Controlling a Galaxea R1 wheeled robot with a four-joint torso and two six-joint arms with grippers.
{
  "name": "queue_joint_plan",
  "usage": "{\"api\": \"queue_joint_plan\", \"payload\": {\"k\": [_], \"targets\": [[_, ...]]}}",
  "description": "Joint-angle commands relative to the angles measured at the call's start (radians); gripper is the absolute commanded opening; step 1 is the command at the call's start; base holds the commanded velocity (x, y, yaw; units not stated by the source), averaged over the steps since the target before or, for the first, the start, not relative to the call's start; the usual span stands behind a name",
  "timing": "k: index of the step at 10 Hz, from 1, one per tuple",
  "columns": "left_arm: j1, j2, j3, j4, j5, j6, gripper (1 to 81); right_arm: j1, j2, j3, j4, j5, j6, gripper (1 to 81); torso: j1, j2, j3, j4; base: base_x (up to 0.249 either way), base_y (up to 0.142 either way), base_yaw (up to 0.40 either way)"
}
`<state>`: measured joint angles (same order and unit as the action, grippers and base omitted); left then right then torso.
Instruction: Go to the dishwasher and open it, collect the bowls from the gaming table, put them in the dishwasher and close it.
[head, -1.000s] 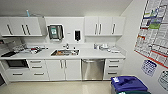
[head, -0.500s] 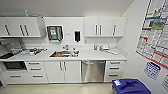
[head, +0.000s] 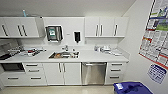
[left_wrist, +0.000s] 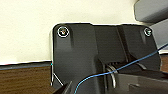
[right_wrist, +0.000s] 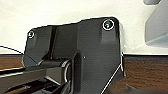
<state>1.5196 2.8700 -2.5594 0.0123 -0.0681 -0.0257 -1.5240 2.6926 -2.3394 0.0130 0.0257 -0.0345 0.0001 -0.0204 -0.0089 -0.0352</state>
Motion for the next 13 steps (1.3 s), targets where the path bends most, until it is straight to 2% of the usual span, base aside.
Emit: {"api": "queue_joint_plan", "payload": {"k": [1, 3, 13], "targets": [[-0.046, -0.012, 0.004, 0.006, 0.051, 0.004, 81.1, 0.049, -0.026, 0.005, -0.005, -0.055, 0.001, 81.1, 0.000, 0.000, 0.000, 0.000, 0.132, 0.000, 0.000], [-0.046, -0.010, 0.004, 0.008, 0.051, 0.004, 81.1, 0.043, -0.031, 0.022, -0.007, -0.053, -0.001, 81.1, 0.000, 0.000, 0.000, 0.000, 0.132, 0.000, 0.000], [-0.046, -0.009, 0.004, 0.011, 0.050, 0.004, 81.1, 0.054, -0.023, 0.017, -0.005, -0.055, -0.001, 81.1, 0.000, 0.000, 0.000, 0.000, 0.133, 0.070, 0.000]]}}
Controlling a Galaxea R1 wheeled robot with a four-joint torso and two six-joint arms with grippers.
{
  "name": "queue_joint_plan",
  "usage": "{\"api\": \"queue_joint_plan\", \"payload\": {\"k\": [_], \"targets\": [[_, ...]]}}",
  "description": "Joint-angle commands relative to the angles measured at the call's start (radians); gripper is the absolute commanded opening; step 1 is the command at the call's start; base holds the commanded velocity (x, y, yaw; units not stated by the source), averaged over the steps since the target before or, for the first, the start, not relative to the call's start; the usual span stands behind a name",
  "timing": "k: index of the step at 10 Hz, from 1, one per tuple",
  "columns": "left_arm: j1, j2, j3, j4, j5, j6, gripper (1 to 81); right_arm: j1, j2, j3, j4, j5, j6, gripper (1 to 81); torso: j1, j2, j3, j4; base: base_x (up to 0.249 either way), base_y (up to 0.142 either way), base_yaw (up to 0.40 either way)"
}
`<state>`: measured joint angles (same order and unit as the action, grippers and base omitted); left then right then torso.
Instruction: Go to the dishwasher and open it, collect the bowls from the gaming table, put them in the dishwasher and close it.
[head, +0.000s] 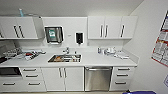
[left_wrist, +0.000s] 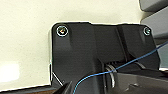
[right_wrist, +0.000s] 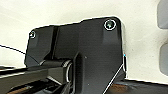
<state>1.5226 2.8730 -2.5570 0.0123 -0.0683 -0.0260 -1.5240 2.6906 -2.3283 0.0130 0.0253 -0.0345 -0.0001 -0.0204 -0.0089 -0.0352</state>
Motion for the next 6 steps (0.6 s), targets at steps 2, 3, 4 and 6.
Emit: {"api": "queue_joint_plan", "payload": {"k": [2, 3, 4, 6], "targets": [[-0.049, -0.012, 0.001, 0.011, 0.050, 0.004, 81.1, 0.054, -0.018, 0.006, -0.005, -0.054, -0.001, 81.1, 0.000, 0.000, 0.000, 0.000, 0.133, 0.034, 0.000], [-0.048, -0.013, 0.001, 0.011, 0.050, 0.004, 81.1, 0.054, -0.015, 0.006, -0.005, -0.054, -0.001, 81.1, 0.000, 0.000, 0.000, 0.000, 0.133, 0.000, 0.000], [-0.049, -0.013, 0.001, 0.011, 0.050, 0.004, 81.1, 0.055, -0.012, 0.006, -0.005, -0.054, -0.001, 81.1, 0.000, 0.000, 0.000, 0.000, 0.133, 0.000, 0.000], [-0.049, -0.013, 0.001, 0.011, 0.050, 0.004, 81.1, 0.057, -0.012, 0.006, -0.005, -0.054, -0.001, 81.1, 0.000, 0.000, 0.000, 0.000, 0.133, 0.000, 0.000]]}}
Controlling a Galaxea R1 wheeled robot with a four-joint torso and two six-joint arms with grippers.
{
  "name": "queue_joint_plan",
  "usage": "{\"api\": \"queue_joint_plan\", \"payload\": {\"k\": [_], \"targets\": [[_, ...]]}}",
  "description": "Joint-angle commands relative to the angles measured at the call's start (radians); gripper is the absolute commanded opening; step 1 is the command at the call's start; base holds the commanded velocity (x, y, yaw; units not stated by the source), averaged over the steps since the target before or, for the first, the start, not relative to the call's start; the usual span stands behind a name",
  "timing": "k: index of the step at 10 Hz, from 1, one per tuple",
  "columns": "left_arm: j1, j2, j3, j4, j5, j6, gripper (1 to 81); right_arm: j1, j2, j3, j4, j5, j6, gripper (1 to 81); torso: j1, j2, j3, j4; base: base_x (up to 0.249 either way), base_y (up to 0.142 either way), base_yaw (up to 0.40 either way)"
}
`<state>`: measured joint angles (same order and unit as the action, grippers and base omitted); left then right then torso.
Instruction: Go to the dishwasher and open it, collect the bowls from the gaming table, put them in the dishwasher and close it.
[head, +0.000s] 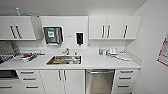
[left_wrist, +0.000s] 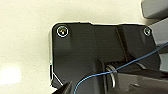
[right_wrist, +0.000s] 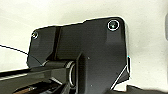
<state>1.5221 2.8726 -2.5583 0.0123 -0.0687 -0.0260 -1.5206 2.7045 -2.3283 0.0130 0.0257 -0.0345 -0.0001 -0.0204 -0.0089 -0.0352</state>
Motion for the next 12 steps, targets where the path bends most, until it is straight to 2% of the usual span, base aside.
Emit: {"api": "queue_joint_plan", "payload": {"k": [1, 12], "targets": [[-0.049, -0.013, 0.003, 0.011, 0.050, 0.004, 81.1, 0.053, -0.026, 0.006, -0.005, -0.055, -0.001, 81.1, 0.000, 0.000, 0.000, 0.000, 0.133, 0.000, 0.000], [-0.049, -0.010, 0.003, 0.011, 0.052, 0.004, 81.1, 0.055, -0.018, 0.006, 0.001, -0.053, 0.001, 81.1, 0.000, 0.000, 0.000, 0.000, 0.136, 0.000, 0.000]]}}
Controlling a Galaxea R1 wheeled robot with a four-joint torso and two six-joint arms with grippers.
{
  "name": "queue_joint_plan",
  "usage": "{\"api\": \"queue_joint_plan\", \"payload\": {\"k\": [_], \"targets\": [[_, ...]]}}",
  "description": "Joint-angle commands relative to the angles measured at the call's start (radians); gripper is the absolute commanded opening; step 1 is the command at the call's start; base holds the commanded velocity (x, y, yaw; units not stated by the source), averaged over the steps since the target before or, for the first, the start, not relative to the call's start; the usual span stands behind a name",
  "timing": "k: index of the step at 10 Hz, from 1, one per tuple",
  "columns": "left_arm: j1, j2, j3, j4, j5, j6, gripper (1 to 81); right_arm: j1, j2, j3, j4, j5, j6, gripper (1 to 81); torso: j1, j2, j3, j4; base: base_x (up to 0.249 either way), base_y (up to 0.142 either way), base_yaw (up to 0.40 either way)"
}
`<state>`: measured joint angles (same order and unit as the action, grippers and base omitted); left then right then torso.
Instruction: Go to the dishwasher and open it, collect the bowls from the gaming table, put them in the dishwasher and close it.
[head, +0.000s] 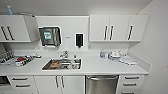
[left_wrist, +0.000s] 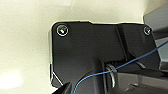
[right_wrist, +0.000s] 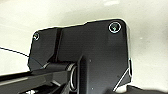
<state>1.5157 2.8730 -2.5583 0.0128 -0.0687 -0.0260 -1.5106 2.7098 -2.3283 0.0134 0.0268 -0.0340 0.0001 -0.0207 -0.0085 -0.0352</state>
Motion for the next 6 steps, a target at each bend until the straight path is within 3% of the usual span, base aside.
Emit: {"api": "queue_joint_plan", "payload": {"k": [1, 6], "targets": [[-0.041, -0.010, 0.003, 0.010, 0.052, 0.004, 81.1, 0.045, -0.025, 0.006, 0.002, -0.054, 0.000, 81.1, 0.000, 0.000, 0.000, 0.000, 0.140, 0.000, 0.000], [-0.042, -0.006, 0.001, 0.013, 0.052, 0.005, 81.1, 0.045, -0.025, 0.005, 0.007, -0.054, 0.000, 81.1, 0.000, 0.000, 0.000, 0.000, 0.147, 0.000, 0.000]]}}
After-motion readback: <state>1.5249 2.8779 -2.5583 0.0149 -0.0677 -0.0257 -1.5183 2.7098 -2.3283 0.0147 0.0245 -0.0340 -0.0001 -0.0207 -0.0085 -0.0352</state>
